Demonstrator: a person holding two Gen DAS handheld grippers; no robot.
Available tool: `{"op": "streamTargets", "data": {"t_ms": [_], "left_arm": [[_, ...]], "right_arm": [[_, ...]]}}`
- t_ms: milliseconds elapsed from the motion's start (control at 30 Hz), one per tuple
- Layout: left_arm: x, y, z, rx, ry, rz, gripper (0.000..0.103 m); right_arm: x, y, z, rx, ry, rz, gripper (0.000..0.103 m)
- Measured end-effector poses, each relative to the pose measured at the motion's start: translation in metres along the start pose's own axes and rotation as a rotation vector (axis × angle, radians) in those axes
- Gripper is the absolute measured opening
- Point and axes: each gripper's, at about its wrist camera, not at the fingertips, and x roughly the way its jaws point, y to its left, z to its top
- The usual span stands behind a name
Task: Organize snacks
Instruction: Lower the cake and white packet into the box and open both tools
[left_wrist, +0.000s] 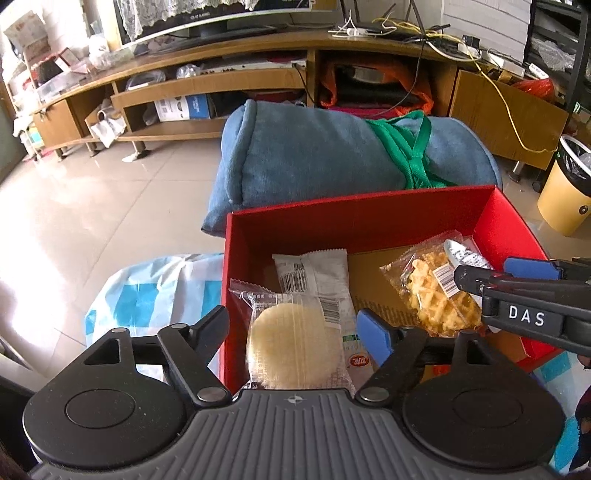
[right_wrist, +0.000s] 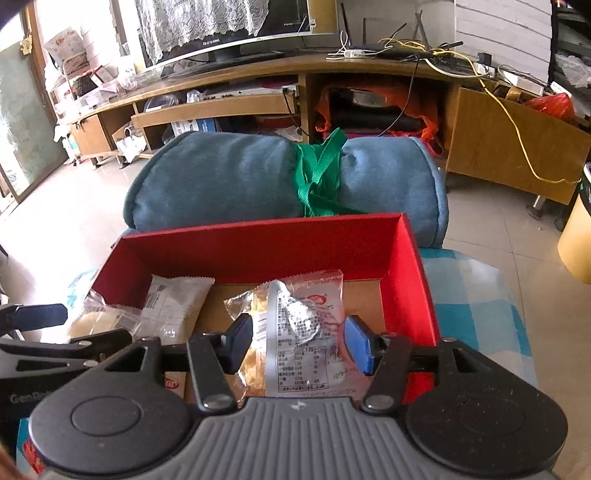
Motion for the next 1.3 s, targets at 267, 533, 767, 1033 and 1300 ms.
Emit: {"op": "streamTargets", "data": {"t_ms": [267, 533, 767, 1033, 1300], "left_arm": [[-0.01, -0.001, 0.001, 0.004, -0.02, -0.006, 0.085], [-0.022, 0.003, 0.001, -0.005, -0.041, -0.005, 0.086], [-0.031, 0.008, -0.002, -0.015, -0.05, -0.002, 0.086], [-0.042, 0.012, -0.007, -0.021, -0.058, -0.007, 0.087], [-0.049, 0.019, -0.016, -0.027, -0.051, -0.004, 0.087]], "right_arm": [[-0.018, 0.003, 0.005, 0.009, -0.038, 0.007, 0.054], [-0.033, 0.012, 0.005, -0.003, -0.048, 0.014, 0.055], [-0.047, 0.017, 0.001, -0.01, -0.052, 0.017, 0.056], [-0.06, 0.027, -0.005, -0.031, -0.053, 0.038, 0.057], [-0.067, 0.034, -0.016, -0.046, -0.035, 0.048, 0.057]]}}
